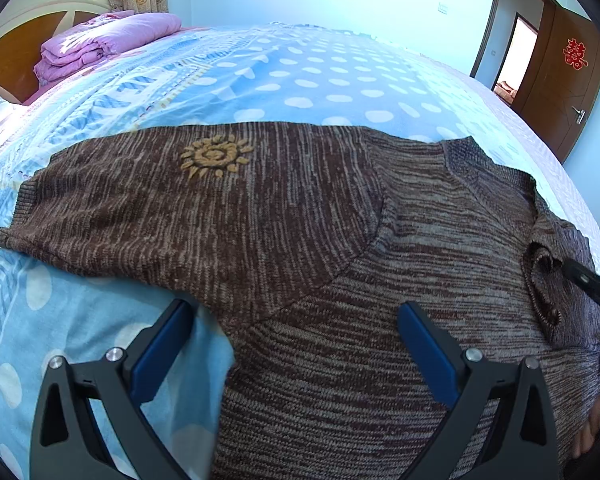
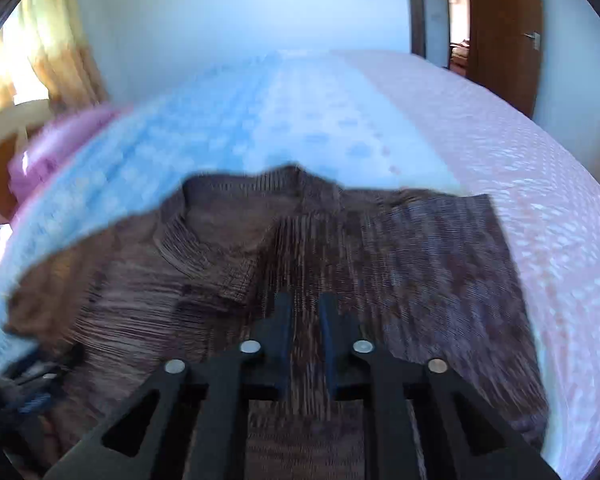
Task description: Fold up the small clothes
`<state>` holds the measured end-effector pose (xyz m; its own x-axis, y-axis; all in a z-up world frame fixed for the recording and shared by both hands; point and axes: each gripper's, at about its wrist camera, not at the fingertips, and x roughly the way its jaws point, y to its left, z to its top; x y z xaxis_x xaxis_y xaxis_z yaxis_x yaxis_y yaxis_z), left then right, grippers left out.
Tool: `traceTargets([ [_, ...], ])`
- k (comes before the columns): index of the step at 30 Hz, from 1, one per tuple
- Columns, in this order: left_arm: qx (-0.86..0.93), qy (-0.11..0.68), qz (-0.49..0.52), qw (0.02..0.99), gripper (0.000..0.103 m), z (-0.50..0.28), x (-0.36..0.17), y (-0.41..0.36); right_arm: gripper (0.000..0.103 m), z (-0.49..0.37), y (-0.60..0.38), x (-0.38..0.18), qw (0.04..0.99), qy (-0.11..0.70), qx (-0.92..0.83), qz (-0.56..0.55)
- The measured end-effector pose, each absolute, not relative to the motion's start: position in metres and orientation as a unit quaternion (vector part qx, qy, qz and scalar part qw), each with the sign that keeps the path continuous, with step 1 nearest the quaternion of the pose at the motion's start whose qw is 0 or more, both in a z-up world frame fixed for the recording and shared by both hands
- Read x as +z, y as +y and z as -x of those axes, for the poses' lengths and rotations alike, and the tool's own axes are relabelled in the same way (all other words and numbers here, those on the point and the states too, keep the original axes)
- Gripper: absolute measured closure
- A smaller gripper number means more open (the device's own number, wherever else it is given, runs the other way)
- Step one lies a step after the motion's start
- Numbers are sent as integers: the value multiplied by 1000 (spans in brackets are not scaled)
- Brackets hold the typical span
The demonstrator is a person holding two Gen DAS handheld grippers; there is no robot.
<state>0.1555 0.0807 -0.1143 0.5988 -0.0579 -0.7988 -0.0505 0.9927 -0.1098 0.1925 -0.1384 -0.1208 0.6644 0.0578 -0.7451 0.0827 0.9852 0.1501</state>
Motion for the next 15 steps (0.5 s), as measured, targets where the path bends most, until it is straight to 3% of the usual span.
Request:
traceTargets([
  [7, -3, 448, 62, 892, 0, -156, -114, 81, 89, -241, -100, -112, 896, 402, 118, -146],
  [15, -3, 448, 62, 892, 0, -156, -114, 81, 89, -149, -178, -102, 925, 358, -14, -126],
])
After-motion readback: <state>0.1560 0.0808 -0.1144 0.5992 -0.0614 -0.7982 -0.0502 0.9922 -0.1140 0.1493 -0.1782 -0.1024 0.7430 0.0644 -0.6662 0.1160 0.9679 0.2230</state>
